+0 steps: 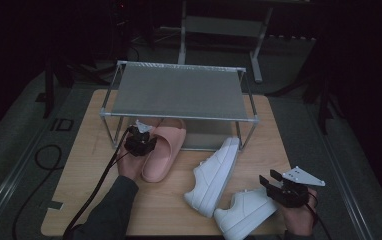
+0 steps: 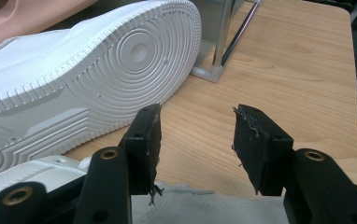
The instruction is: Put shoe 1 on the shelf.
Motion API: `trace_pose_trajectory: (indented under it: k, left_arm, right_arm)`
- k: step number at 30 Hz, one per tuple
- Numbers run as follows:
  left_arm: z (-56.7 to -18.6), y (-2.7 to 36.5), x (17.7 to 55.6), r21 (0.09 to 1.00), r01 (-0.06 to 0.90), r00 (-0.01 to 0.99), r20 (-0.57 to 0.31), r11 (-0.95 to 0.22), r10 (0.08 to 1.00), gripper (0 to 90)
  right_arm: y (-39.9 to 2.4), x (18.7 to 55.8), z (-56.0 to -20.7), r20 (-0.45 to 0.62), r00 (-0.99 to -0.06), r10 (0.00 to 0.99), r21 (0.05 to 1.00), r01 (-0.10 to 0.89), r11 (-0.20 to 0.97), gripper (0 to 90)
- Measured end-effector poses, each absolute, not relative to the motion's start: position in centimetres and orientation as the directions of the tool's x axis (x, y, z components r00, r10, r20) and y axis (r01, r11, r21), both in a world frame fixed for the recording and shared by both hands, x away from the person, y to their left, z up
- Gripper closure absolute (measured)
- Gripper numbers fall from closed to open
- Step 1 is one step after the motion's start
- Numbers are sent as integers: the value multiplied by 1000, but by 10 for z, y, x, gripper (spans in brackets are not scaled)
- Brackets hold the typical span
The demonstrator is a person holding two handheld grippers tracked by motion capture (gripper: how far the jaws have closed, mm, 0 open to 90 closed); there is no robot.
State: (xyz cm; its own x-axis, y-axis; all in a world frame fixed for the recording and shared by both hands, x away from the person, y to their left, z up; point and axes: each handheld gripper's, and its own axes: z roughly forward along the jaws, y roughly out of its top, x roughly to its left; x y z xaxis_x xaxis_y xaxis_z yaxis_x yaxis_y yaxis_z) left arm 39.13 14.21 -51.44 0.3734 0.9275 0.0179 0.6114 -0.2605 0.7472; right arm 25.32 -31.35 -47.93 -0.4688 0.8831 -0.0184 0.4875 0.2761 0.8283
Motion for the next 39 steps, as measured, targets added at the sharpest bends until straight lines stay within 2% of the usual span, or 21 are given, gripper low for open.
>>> trace_pose_trajectory:
  k: [10,18,32,39]
  left_arm:
    - [-517,142,400,756,606,348,28,-248,937,704]
    - [-518,141,403,755,616,320,18,-223,947,661]
    - [-517,139,407,760,610,290,48,-224,956,693]
    - [-517,137,406,768,591,319,57,-245,946,606]
  right_arm:
    - [-313,253,-479,-20,-469,883,829,486,277,508]
    - [-313,253,-479,-20,-469,883,829,486,277,508]
    - [-314,253,-479,-20,-470,883,829,485,277,511]
    - [-313,253,-479,-20,-469,883,829,485,277,510]
